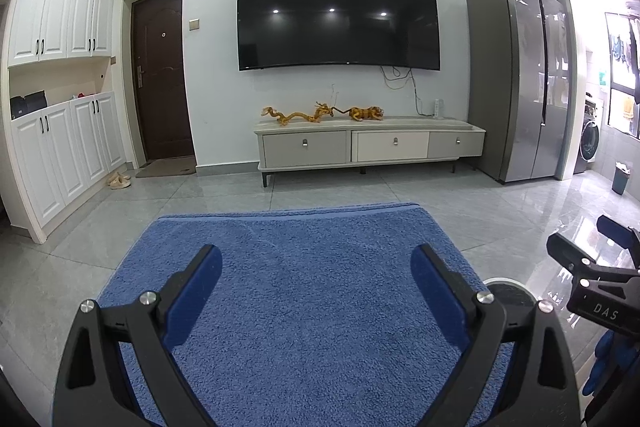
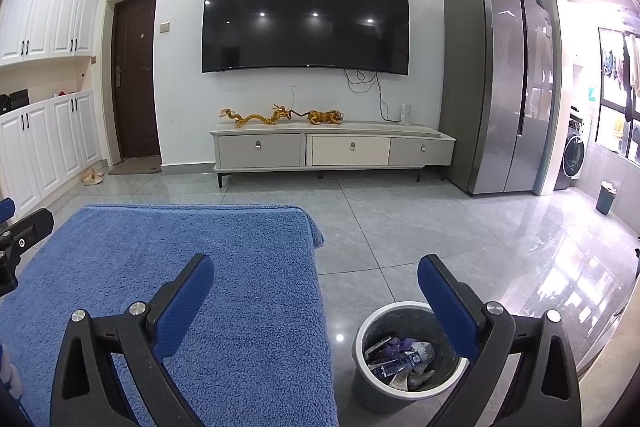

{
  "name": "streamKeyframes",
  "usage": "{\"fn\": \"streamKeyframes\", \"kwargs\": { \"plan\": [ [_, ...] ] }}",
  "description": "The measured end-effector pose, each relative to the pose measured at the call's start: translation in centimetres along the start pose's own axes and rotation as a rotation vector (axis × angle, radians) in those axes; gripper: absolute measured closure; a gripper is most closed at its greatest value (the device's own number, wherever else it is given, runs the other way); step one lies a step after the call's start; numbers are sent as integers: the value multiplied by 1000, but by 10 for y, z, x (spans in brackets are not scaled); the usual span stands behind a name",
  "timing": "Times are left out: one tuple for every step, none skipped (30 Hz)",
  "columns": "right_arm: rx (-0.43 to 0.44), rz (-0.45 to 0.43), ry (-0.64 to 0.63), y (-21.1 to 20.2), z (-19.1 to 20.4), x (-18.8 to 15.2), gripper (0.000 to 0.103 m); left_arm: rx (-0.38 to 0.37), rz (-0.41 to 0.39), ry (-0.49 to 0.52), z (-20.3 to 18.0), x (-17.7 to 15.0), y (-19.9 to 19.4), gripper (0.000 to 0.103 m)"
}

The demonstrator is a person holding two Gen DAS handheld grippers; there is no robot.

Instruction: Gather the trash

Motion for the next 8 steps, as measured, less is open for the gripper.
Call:
{"fn": "streamKeyframes", "kwargs": {
  "plan": [
    [0,0,-2,0,0,0,0,0,2,-3,0,0,1,7],
    [0,0,-3,1,1,0,0,1,3,-3,0,-1,1,7],
    [0,0,-3,1,1,1,0,2,2,-4,1,-1,1,7],
    [0,0,-4,1,1,1,0,3,2,-5,1,-2,1,7],
    [0,1,-4,1,1,1,0,3,1,-6,1,-2,1,7],
    [0,1,-6,1,1,0,0,2,1,-7,1,-2,1,7],
    [-1,2,-6,1,1,1,0,1,2,-6,0,-2,1,7],
    [-1,2,-6,2,0,0,0,3,2,-6,1,-2,0,7]
  ]
}}
Point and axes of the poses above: each gripper's, at about its wrist camera, not at the fingertips, and y roughly the way its jaws point, z to its left, x to its top, the point moved 9 cm from there along y, roughly the way its jaws point, and after that the axes turned 12 degrees about -y, right-handed, at the moved point
